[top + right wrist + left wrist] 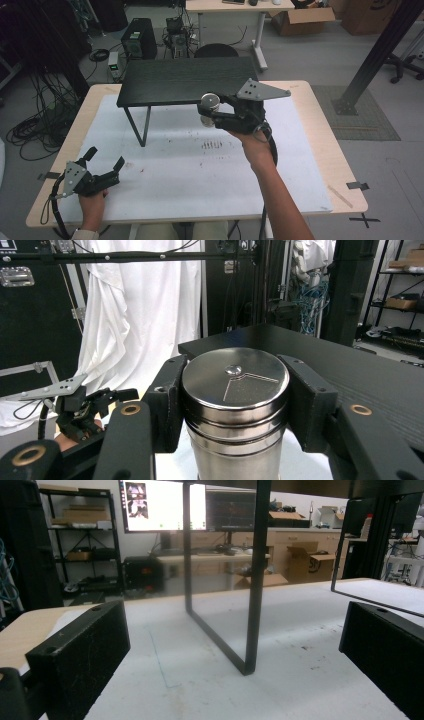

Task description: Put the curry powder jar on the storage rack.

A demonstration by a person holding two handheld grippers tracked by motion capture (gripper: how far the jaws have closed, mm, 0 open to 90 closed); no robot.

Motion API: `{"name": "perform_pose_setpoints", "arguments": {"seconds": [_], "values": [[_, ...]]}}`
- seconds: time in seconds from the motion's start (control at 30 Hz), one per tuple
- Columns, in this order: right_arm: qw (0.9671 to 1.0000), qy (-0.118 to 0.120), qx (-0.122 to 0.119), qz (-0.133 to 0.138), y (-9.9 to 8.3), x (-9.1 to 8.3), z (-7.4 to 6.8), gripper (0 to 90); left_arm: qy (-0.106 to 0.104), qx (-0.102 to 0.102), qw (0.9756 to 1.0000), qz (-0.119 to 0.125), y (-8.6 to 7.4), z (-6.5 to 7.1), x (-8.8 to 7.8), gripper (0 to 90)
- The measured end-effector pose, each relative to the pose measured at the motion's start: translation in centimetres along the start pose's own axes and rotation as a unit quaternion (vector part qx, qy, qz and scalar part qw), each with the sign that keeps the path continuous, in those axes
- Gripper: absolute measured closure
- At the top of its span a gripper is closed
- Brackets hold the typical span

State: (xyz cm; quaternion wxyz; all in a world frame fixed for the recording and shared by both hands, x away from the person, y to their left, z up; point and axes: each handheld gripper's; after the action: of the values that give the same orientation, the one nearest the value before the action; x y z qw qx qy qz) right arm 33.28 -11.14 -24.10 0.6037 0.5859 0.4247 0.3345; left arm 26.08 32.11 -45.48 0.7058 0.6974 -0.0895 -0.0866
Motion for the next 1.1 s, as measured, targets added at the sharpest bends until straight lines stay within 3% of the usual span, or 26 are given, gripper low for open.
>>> {"name": "perform_pose_setpoints", "arguments": {"seconds": [0.47,1.1], "values": [[1.0000,-0.002,-0.002,0.001,2.1,1.8,1.6,47.9,0.000,-0.001,1.0000,0.001,0.0,0.0,0.0,0.2],[0.9999,-0.014,-0.007,-0.006,5.0,6.1,4.0,47.9,0.000,-0.001,1.0000,0.000,0.0,0.0,0.0,0.2]]}}
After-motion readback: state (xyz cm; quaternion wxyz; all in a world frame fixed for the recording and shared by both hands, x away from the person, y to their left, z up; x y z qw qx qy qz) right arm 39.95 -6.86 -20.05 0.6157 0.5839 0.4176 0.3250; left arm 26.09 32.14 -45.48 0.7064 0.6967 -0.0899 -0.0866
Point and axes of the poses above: each handheld gripper's, and its own axes: x roughly forward along the jaws, y roughly out of its top, z roughly to its right, and after that the axes turned 5 degrees about y, right-handed
